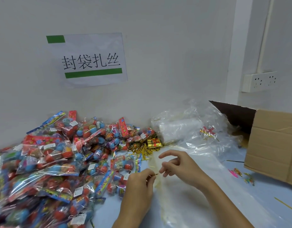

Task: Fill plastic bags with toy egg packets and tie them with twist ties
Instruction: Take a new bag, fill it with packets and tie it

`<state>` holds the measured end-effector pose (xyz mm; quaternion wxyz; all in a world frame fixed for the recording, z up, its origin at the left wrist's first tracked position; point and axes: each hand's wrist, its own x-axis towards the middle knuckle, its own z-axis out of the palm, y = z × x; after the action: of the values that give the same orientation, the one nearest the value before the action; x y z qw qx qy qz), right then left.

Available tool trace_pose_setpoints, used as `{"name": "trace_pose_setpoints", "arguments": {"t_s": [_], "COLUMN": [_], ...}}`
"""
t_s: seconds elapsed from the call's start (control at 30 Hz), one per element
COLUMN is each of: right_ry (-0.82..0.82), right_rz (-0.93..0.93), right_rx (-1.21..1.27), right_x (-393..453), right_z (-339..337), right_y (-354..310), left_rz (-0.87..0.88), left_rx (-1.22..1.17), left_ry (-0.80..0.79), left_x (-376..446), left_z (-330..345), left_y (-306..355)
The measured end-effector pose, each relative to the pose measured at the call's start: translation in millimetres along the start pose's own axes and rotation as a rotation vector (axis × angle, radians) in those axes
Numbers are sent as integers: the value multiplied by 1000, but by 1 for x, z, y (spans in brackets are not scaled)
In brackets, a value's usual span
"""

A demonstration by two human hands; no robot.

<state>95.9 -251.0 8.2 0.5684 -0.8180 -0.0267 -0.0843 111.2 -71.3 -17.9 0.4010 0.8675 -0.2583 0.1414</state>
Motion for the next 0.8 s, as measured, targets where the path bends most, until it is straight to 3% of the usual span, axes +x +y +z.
{"name": "trace_pose_setpoints", "arguments": {"t_s": [0.07,0.17,0.27,0.43,0.53,0.67,0.73,0.8], "right_ry": [84,131,187,293,382,395,350,287], "right_rz": [29,56,49,-6,-102,-212,-247,-286], "right_rx": [-8,-15,-6,33,108,76,32,-23], "right_x": [2,4,7,13,15,24,28,30], "right_z": [-4,-4,-1,3,0,-4,1,10], "right_y": [3,7,11,5,-12,-41,-53,-62], "left_rz": [-67,-220,-321,39,168,243,244,230], "left_rx": [26,-38,80,119,89,247,463,540], "left_ry": [-64,10,-124,-115,-285,-693,-795,-762], "left_x": [16,71,101,48,9,-22,-24,-19], "left_z": [-5,-25,-37,-9,8,27,28,26], "left_y": [4,10,13,24,37,47,45,41]}}
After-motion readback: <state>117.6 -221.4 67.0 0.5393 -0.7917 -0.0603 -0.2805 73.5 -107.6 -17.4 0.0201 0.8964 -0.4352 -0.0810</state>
